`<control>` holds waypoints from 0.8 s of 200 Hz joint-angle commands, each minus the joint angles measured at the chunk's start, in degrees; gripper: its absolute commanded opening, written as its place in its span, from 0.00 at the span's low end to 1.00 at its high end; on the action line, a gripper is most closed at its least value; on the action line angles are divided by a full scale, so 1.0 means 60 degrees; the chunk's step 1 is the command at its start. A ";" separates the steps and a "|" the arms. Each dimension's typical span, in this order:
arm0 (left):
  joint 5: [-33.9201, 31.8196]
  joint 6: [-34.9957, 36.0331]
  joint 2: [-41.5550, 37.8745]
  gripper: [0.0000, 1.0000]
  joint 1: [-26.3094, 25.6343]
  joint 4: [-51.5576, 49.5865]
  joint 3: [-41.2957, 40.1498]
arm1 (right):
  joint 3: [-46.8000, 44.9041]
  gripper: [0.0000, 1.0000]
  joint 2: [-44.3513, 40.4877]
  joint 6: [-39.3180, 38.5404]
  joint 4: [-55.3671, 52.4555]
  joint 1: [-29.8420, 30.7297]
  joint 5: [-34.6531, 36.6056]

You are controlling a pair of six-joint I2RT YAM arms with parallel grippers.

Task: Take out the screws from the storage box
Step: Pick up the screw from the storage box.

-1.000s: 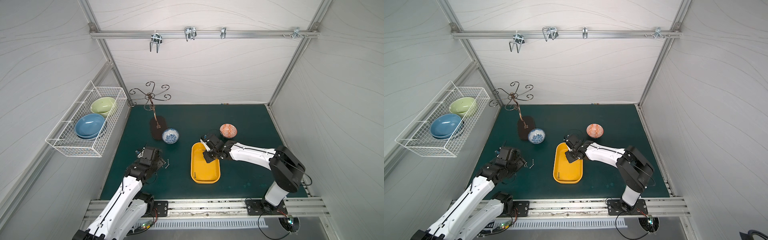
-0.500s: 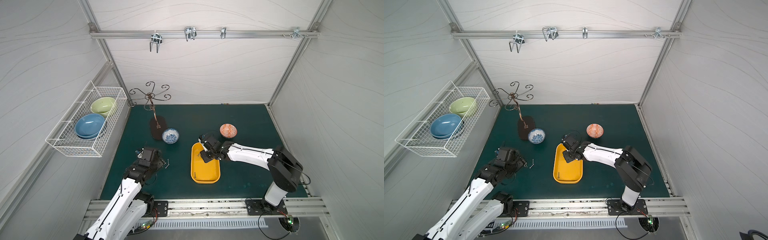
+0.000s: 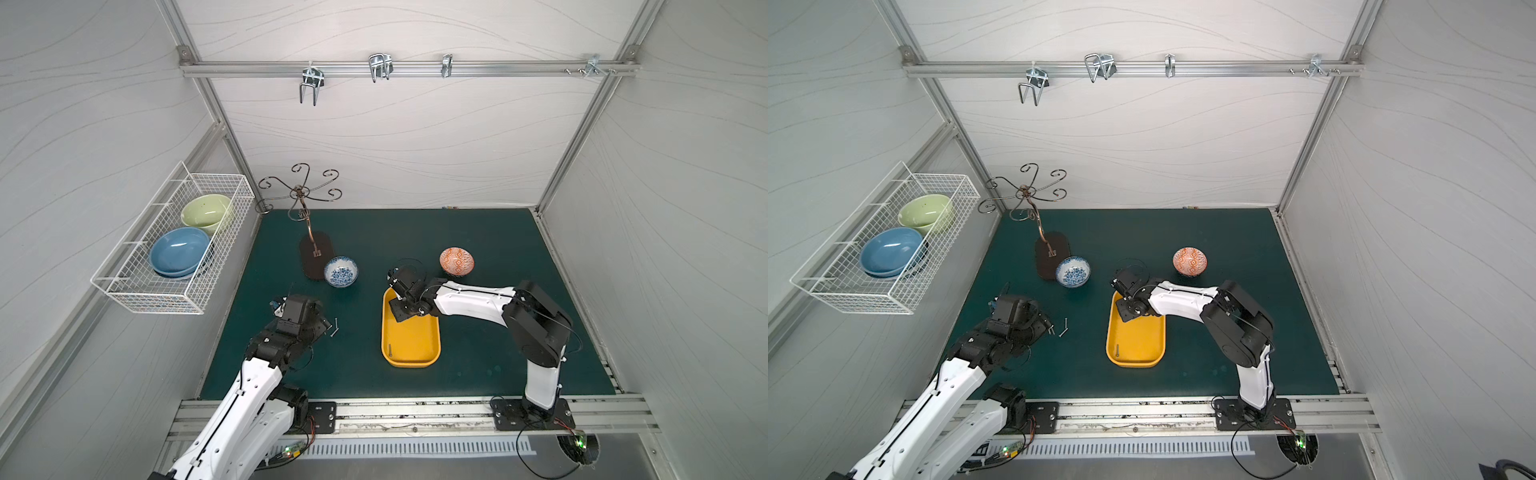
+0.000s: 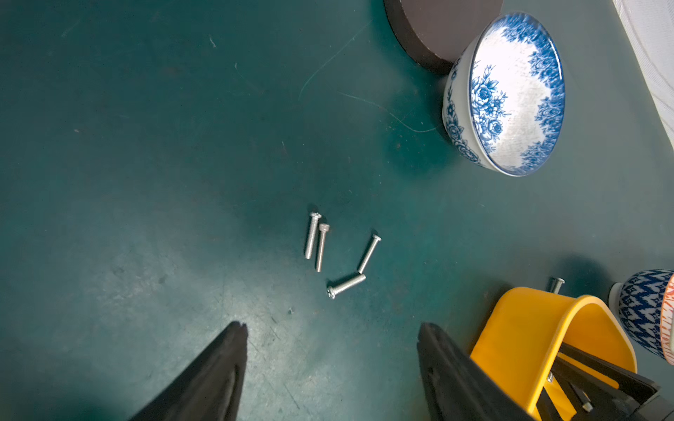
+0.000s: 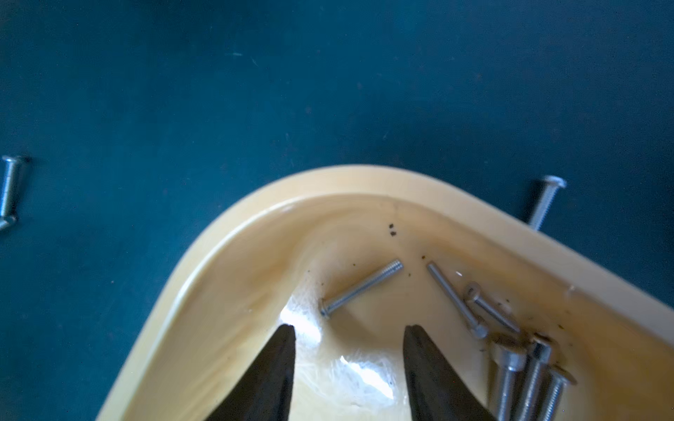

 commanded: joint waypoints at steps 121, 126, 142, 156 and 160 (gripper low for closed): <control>-0.0028 0.0090 0.0049 0.76 0.0033 0.0204 0.0261 | 0.0695 0.54 0.0764 0.0442 -0.0331 -0.0012 0.0703; -0.0019 0.0093 0.0041 0.76 0.0033 0.0205 0.0271 | 0.0607 0.55 0.0681 0.0454 -0.0250 -0.0020 0.0703; -0.0001 0.0103 0.0058 0.76 0.0033 0.0209 0.0294 | 0.0523 0.55 0.0568 0.0407 -0.0134 -0.0022 0.0735; -0.0017 0.0093 0.0042 0.76 0.0033 0.0195 0.0253 | 0.0587 0.55 0.0653 0.0162 -0.0017 0.0021 0.0734; -0.0006 0.0093 0.0039 0.76 0.0033 0.0201 0.0250 | 0.0640 0.56 0.0735 0.0105 -0.0021 0.0035 0.0734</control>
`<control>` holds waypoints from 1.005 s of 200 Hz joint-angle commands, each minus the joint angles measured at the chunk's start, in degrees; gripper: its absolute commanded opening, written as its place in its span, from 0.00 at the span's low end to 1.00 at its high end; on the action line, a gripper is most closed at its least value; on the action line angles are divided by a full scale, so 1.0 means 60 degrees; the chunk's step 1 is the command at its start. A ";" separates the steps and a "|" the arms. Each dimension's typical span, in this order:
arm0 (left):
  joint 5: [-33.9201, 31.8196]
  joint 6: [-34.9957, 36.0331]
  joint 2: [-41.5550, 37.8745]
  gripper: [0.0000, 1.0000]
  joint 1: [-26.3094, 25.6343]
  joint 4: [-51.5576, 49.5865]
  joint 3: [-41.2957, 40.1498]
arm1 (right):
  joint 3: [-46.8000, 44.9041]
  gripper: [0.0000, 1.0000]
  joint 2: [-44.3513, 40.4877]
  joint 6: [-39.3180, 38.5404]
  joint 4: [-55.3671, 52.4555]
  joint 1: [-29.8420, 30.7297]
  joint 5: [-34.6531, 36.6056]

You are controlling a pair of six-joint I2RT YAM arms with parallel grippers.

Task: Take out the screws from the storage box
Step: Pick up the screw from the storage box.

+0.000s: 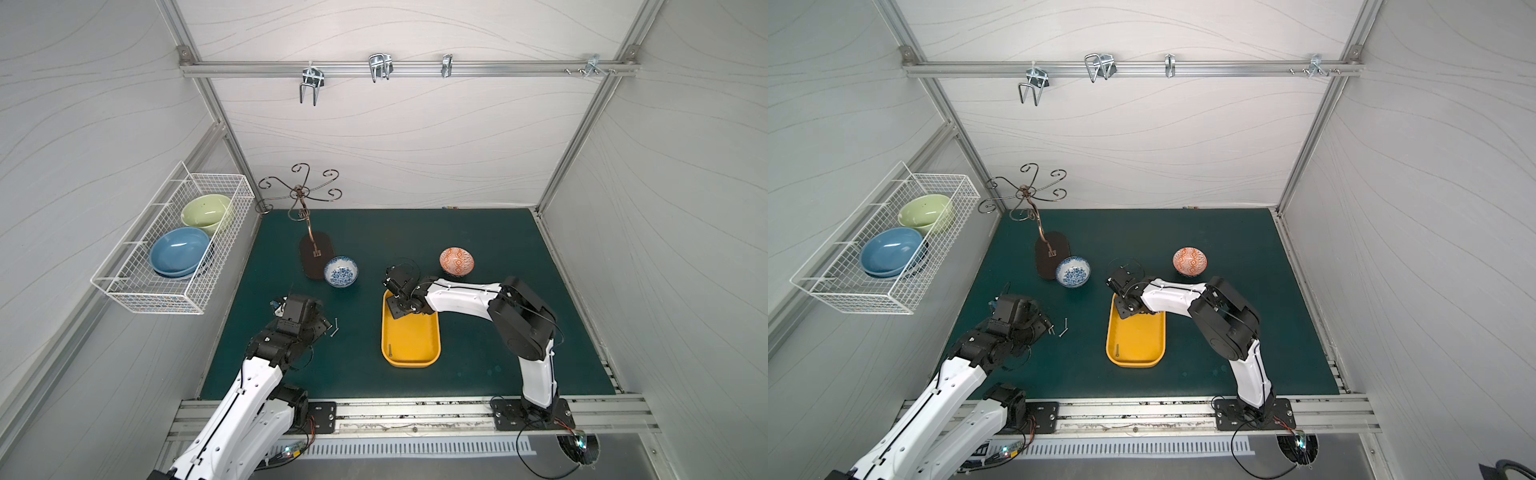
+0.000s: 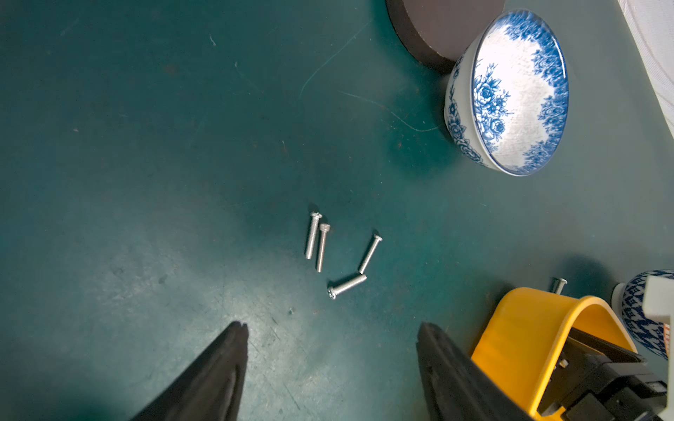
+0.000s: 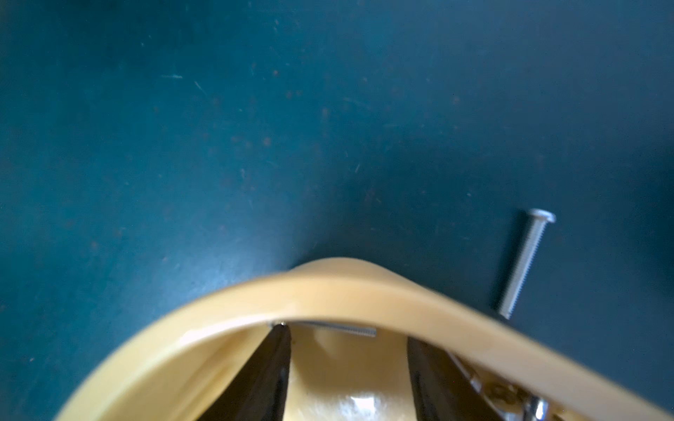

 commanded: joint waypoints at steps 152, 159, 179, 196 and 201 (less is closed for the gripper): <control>0.0075 0.0108 0.0020 0.76 0.0037 0.0307 0.0204 | -0.0100 0.12 0.0602 -0.1048 0.0134 0.0285 -0.0388; 0.0074 0.0108 -0.0008 0.76 0.0037 0.0287 0.0202 | -0.0073 0.11 0.0588 -0.1022 0.0078 0.0282 -0.0413; 0.0082 0.0108 -0.0041 0.76 0.0037 0.0275 0.0234 | 0.0010 0.06 0.0463 -0.0975 -0.0045 0.0271 -0.0480; 0.0150 0.0150 -0.0067 0.77 0.0037 0.0300 0.0235 | 0.0074 0.03 0.0273 -0.0966 -0.0151 0.0271 -0.0515; 0.0189 0.0177 -0.0061 0.78 0.0037 0.0330 0.0235 | 0.0143 0.02 0.0219 -0.0948 -0.0229 0.0271 -0.0527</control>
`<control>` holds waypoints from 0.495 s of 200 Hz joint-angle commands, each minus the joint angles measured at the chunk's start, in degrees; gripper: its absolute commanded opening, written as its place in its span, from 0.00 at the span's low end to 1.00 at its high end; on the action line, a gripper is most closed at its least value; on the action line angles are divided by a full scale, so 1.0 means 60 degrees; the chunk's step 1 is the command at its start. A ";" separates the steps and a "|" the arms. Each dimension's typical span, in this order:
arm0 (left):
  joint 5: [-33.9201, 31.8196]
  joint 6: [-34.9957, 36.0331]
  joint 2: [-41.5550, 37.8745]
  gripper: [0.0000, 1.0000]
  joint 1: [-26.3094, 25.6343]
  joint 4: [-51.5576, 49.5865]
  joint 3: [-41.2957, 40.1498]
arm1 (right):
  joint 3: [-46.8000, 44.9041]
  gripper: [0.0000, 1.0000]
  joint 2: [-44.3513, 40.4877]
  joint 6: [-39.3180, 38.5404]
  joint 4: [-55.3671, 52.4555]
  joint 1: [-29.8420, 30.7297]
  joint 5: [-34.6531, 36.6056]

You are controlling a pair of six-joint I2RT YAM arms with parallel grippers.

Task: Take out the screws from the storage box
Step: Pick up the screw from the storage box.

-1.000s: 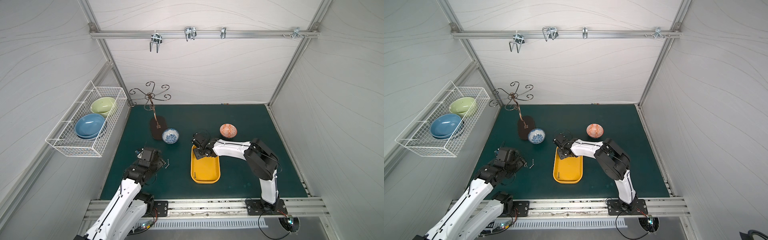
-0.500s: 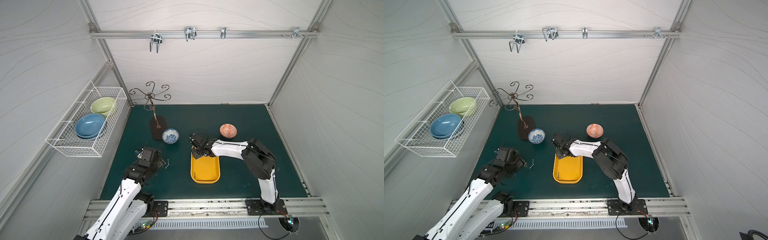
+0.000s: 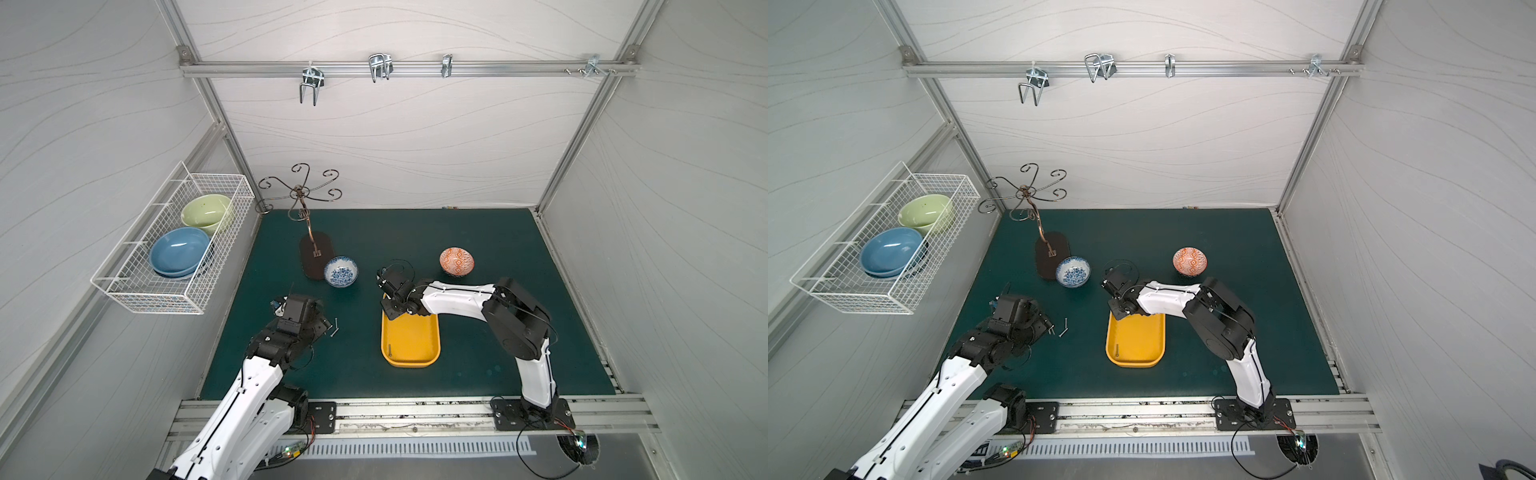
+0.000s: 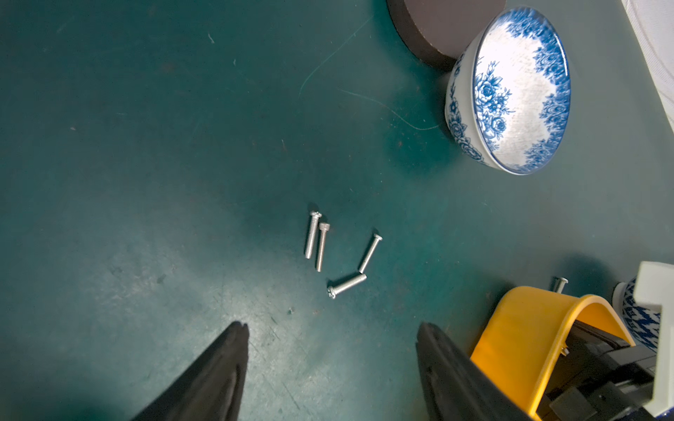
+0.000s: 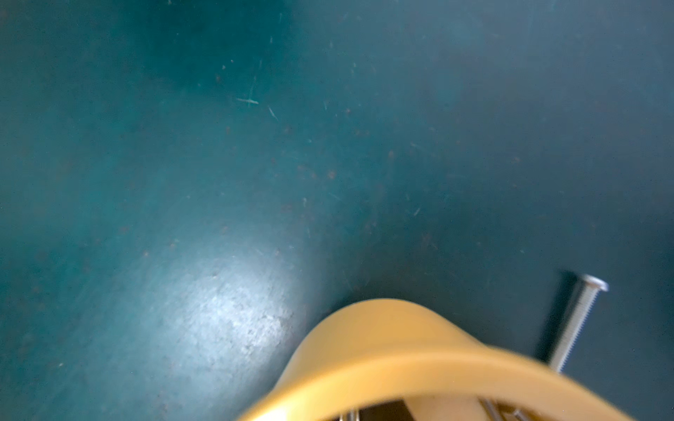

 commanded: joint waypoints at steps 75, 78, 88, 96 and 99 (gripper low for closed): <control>0.0316 0.0225 -0.0180 0.78 0.0037 0.0311 0.0250 | 0.1538 0.00 -0.0176 0.0391 -0.3810 -0.0127 -0.0748; 0.0340 0.0215 -0.0183 0.78 0.0037 0.0311 0.0250 | 0.1527 0.00 -0.0190 0.0384 -0.3846 -0.0127 -0.0738; 0.0366 0.0221 -0.0218 0.78 0.0037 0.0311 0.0250 | 0.1506 0.00 -0.0234 0.0400 -0.3946 -0.0142 -0.0722; 0.0393 0.0221 -0.0232 0.78 0.0037 0.0311 0.0249 | 0.1489 0.00 -0.0264 0.0420 -0.4023 -0.0169 -0.0702; 0.0403 0.0221 -0.0235 0.78 0.0037 0.0299 0.0257 | 0.1491 0.00 -0.0278 0.0433 -0.4056 -0.0171 -0.0714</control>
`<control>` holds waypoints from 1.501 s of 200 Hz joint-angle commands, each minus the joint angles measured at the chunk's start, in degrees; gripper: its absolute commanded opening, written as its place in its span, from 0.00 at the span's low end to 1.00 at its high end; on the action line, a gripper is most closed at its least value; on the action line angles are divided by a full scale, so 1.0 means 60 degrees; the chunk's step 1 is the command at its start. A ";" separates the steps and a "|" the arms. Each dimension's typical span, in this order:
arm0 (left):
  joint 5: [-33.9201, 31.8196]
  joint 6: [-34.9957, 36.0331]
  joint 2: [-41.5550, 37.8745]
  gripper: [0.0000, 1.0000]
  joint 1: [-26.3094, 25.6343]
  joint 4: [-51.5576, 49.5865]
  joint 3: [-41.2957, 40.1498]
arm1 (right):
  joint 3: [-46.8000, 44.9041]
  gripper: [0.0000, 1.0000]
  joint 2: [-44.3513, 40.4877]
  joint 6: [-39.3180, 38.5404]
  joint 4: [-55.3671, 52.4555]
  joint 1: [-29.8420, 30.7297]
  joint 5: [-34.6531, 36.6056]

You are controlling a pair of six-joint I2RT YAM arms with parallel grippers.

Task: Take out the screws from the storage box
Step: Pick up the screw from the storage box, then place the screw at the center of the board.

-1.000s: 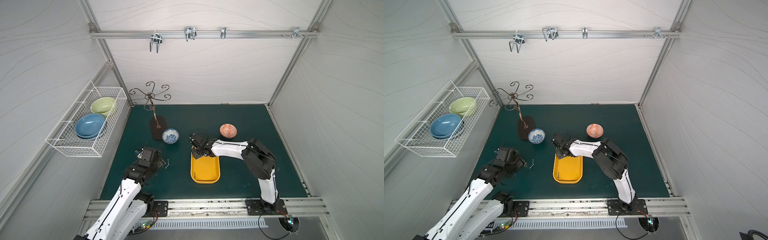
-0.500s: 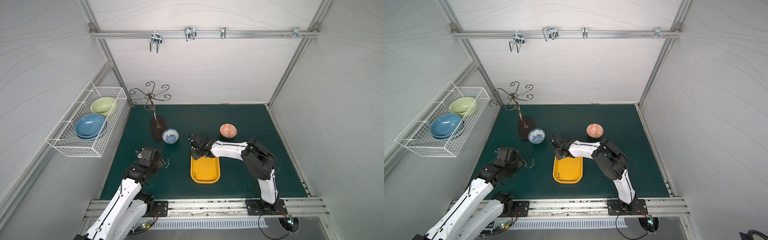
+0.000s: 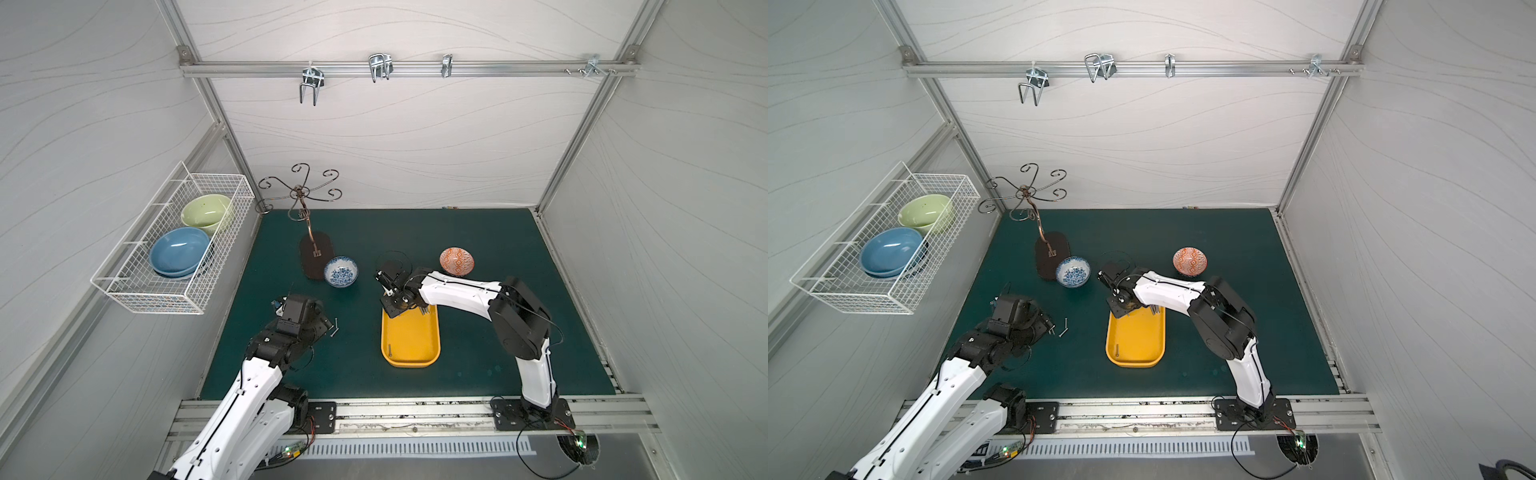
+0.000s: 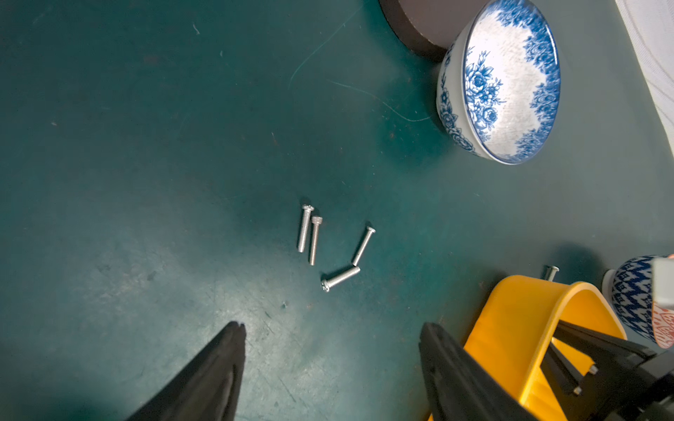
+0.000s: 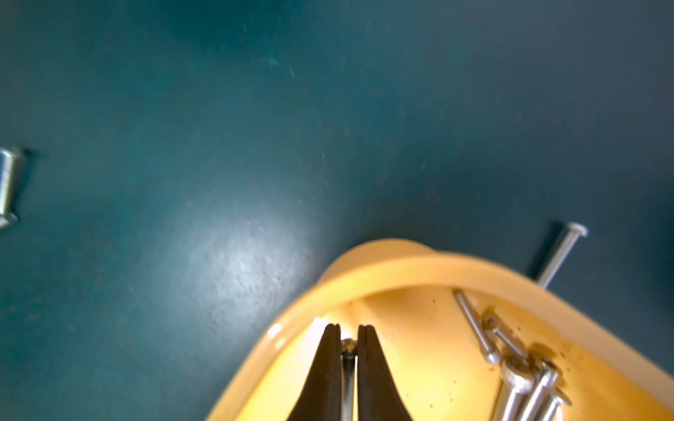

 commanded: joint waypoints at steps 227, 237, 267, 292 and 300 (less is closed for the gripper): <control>-0.0049 0.0629 0.3354 0.74 -0.4723 0.0061 0.3635 | -0.3660 0.00 -0.5902 0.0944 -0.0929 -0.1235 0.1192; 0.0025 0.0647 0.3613 0.74 -0.4851 0.0110 0.3781 | -0.4036 0.00 -0.6298 0.0973 -0.0715 -0.1545 0.1123; 0.0017 0.0705 0.4241 0.73 -0.5237 0.0326 0.4164 | -0.5014 0.00 -0.7094 0.1084 -0.0109 -0.2466 0.0931; 0.0127 0.0784 0.4800 0.73 -0.5495 0.0581 0.4525 | -0.5443 0.00 -0.7014 0.1128 0.0382 -0.2993 0.0787; 0.0251 0.0832 0.5041 0.73 -0.5542 0.0603 0.4674 | -0.5565 0.00 -0.6915 0.1156 0.0555 -0.3113 0.0772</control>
